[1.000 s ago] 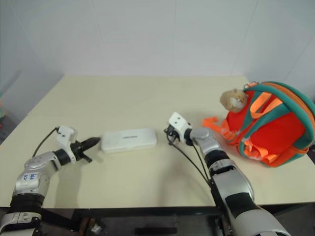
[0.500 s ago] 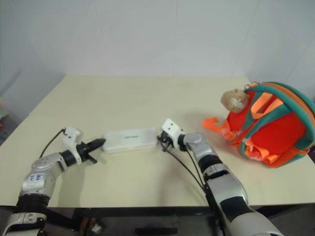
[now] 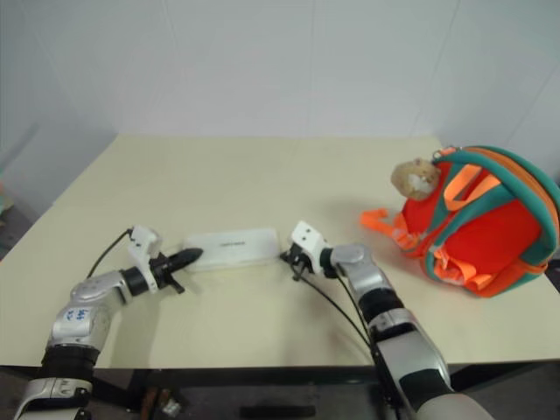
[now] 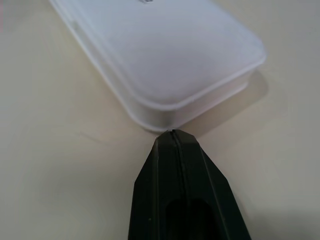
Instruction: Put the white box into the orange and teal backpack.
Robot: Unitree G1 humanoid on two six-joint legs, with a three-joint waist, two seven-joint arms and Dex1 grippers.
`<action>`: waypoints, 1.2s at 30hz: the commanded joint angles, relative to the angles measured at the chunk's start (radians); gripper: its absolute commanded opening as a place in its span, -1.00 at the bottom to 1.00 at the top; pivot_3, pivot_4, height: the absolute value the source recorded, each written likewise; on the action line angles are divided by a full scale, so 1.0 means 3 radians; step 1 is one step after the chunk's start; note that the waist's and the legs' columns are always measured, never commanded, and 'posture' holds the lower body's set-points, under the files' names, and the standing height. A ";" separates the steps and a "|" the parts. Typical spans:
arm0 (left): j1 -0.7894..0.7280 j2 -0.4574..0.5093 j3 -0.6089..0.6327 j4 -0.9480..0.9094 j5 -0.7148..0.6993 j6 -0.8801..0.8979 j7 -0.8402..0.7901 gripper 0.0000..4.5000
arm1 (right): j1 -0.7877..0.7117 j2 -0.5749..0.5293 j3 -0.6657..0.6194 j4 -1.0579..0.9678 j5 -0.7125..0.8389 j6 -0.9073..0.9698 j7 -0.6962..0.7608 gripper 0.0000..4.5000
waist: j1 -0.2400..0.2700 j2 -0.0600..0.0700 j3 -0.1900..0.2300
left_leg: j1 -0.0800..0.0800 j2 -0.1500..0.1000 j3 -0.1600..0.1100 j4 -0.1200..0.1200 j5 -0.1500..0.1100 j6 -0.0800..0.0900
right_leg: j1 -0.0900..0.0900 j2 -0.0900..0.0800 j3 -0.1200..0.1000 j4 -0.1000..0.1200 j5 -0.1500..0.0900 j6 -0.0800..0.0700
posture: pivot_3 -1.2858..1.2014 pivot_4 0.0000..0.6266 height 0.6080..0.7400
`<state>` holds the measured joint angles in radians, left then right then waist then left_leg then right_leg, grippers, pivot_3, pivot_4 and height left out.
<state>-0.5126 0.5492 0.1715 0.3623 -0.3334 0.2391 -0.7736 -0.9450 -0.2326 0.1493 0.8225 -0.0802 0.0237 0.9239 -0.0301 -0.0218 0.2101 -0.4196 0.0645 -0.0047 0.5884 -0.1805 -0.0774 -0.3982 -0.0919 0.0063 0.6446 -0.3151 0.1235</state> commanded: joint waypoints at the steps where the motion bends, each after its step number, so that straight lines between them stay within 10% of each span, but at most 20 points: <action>1: -0.0027 -0.0027 -0.0073 -0.0019 0.0019 0.0014 -0.0066 -0.99 | 0.0133 -0.0069 0.0007 -0.0514 0.0092 0.0251 0.0055 -1.00 | 0.0004 0.0000 0.0000 | 0.0000 0.0000 0.0000 0.0001 0.0000 0.0000 | 0.0000 0.0000 0.0000 0.0000 0.0000 0.0000 | 0.03 -0.52 1.00; 20: 0.0680 0.0079 0.0489 -0.1137 0.0111 0.0091 0.0878 -0.99 | -0.0016 -0.0116 -0.0011 -0.0261 0.0064 0.0253 -0.0176 -1.00 | 0.0007 -0.0001 0.0000 | -0.0002 0.0000 0.0000 0.0002 -0.0005 0.0006 | 0.0000 -0.0001 0.0001 -0.0005 0.0001 0.0001 | 0.03 -0.52 1.00; 36: 0.0090 -0.0087 0.0238 -0.0105 0.0339 0.0119 0.1202 -0.99 | -0.0574 0.0190 -0.0045 0.0814 0.0012 -0.0279 -0.0481 -1.00 | 0.0002 -0.0002 0.0000 | -0.0004 0.0000 0.0001 0.0000 -0.0008 0.0005 | 0.0000 0.0000 0.0001 -0.0011 0.0003 0.0002 | 0.03 -0.52 1.00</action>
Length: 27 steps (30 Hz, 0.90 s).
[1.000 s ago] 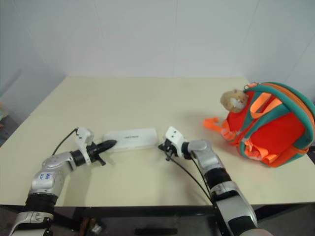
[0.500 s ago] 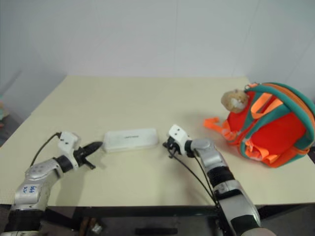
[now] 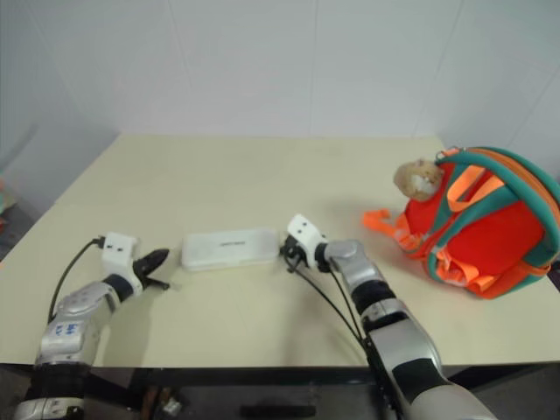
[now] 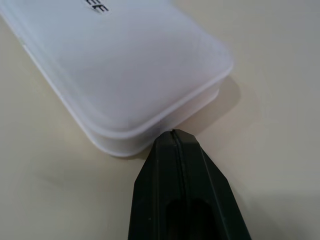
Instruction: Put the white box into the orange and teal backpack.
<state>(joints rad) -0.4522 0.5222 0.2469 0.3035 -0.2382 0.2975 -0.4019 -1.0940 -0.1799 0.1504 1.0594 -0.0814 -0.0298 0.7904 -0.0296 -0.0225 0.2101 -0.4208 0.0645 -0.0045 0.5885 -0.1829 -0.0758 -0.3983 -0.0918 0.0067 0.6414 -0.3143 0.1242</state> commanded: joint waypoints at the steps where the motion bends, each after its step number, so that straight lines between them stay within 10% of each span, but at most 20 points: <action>1: -0.0152 -0.0006 -0.0036 0.0140 0.0022 -0.0092 -0.0068 -0.99 | -0.0080 0.0022 -0.0048 0.0027 0.0019 -0.0109 -0.0032 -1.00 | 0.0000 0.0000 0.0000 | 0.0000 0.0000 0.0000 -0.0001 0.0000 -0.0001 | 0.0000 0.0000 0.0000 -0.0002 0.0000 0.0000 | 0.03 -0.52 1.00; 27: -0.0251 -0.0149 -0.0353 0.0067 -0.0069 0.0188 -0.0757 -0.99 | 0.0895 -0.0363 0.0076 -0.2226 0.0135 0.1223 0.0358 -1.00 | 0.0019 -0.0001 -0.0001 | 0.0000 0.0000 0.0004 0.0000 -0.0003 -0.0001 | 0.0002 -0.0001 0.0000 -0.0011 0.0001 0.0002 | 0.03 -0.52 1.00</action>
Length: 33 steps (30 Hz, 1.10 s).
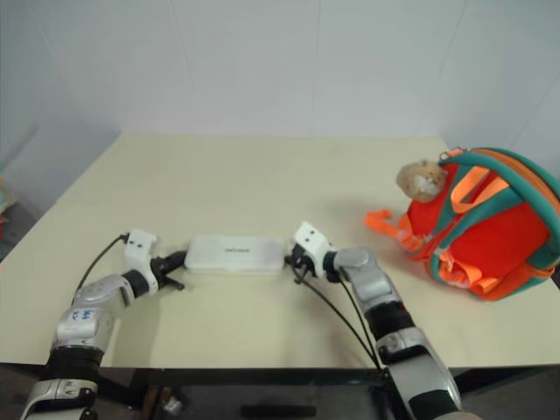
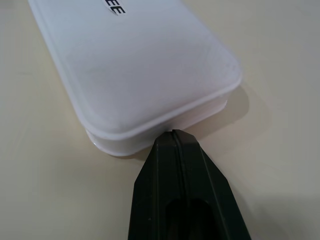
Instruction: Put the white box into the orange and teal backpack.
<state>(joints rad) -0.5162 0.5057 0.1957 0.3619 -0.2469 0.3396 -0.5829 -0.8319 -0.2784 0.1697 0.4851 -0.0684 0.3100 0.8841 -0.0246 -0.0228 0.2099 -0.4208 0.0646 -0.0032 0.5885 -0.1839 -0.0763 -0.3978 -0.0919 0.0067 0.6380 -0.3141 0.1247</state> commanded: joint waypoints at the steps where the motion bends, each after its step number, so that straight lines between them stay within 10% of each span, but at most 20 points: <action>1: -0.0045 -0.0117 -0.0205 -0.0138 -0.0038 0.0057 -0.0168 -0.99 | 0.0049 -0.0072 0.0007 -0.0365 0.0094 0.0133 0.0047 -1.00 | 0.0007 0.0000 0.0000 | 0.0000 0.0000 0.0000 0.0000 -0.0001 0.0001 | 0.0001 0.0000 0.0000 0.0000 0.0000 0.0000 | 0.03 -0.52 1.00; 20: -0.0057 -0.0379 -0.0464 -0.0332 -0.0019 0.0221 -0.0296 -0.99 | 0.0604 -0.0683 -0.0095 -0.1324 0.0317 0.0829 0.0161 -1.00 | 0.0080 -0.0002 -0.0001 | 0.0000 -0.0001 0.0000 0.0008 -0.0004 0.0005 | 0.0008 0.0000 0.0000 -0.0009 0.0002 0.0003 | 0.03 -0.52 1.00; 33: 0.0128 0.0103 -0.0285 -0.0885 -0.0155 0.0624 -0.0509 -0.99 | 0.0392 -0.0940 -0.0183 -0.0749 0.0368 0.0429 0.0170 -1.00 | 0.0065 -0.0003 0.0000 | -0.0002 0.0000 0.0001 0.0007 -0.0007 0.0007 | 0.0009 0.0000 0.0000 -0.0024 0.0007 0.0006 | 0.03 -0.52 1.00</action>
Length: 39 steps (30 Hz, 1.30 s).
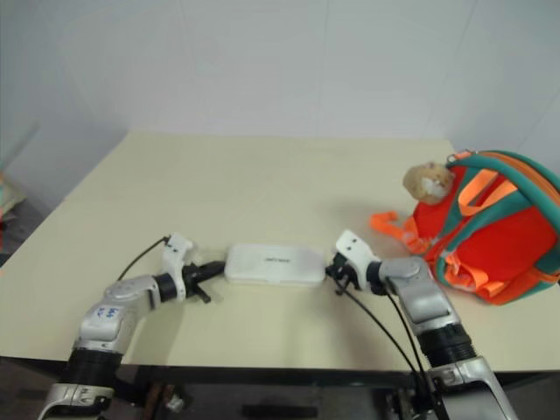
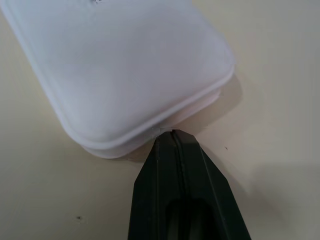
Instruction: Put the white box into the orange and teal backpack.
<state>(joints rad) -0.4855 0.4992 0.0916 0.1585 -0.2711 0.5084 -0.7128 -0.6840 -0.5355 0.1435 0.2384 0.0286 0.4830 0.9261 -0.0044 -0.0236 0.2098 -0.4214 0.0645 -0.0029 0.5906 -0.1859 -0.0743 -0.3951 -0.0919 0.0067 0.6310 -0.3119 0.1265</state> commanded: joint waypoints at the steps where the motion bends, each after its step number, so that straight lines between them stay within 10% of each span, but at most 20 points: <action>1: 0.0030 0.0177 0.0082 -0.0242 -0.0091 0.0096 -0.0093 -0.99 | -0.0119 -0.0103 -0.0096 0.0097 0.0056 -0.0160 0.0047 -1.00 | -0.0004 0.0000 0.0000 | -0.0001 0.0000 0.0000 -0.0001 0.0000 0.0000 | 0.0000 0.0000 0.0000 -0.0003 0.0000 0.0000 | 0.03 -0.52 1.00; 8: 0.0020 0.0726 0.0416 -0.0345 -0.0525 0.0576 -0.0548 -0.74 | -0.0106 -0.0452 -0.0227 -0.0122 0.0287 0.0061 0.0367 -0.63 | -0.0003 0.0001 0.0002 | -0.0003 0.0001 0.0005 -0.0009 -0.0003 -0.0003 | -0.0002 -0.0001 0.0001 -0.0015 0.0000 0.0001 | 0.03 -0.52 1.00; 18: -0.0209 0.1291 0.0519 0.0225 -0.1324 0.1729 -0.1458 0.69 | -0.0335 -0.0622 -0.0479 -0.0271 0.0766 0.0682 0.0502 0.95 | -0.0039 0.0001 0.0002 | -0.0003 0.0002 0.0009 -0.0007 -0.0010 0.0006 | -0.0004 -0.0002 0.0001 -0.0014 -0.0001 0.0000 | 0.03 -0.52 1.00; 20: -0.0374 0.1259 0.0396 0.0488 -0.1251 0.1732 -0.1507 0.98 | -0.0414 -0.0562 -0.0554 -0.0309 0.0965 0.1033 0.0477 1.00 | -0.0044 0.0001 0.0002 | -0.0003 0.0002 0.0009 -0.0007 -0.0011 0.0006 | -0.0004 -0.0002 0.0001 -0.0014 -0.0001 0.0000 | 0.03 -0.52 1.00; 39: -0.1324 0.0441 0.0054 0.1861 -0.0872 0.2030 -0.1121 0.99 | -0.0649 -0.0138 -0.0528 -0.0456 0.1453 0.2448 -0.0260 1.00 | 0.0001 0.0000 0.0002 | -0.0006 0.0002 0.0011 0.0000 -0.0011 0.0007 | -0.0006 -0.0001 0.0002 -0.0009 0.0000 0.0002 | 0.03 -0.52 1.00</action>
<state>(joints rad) -0.8651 0.6332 0.0993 0.7047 -0.5186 1.0948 -1.0332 -0.8551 -0.5776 0.0009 0.1416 0.4377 1.2019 0.8591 -0.0042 -0.0236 0.2105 -0.4232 0.0652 0.0005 0.5909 -0.1893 -0.0721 -0.3969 -0.0923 0.0075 0.6285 -0.3119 0.1270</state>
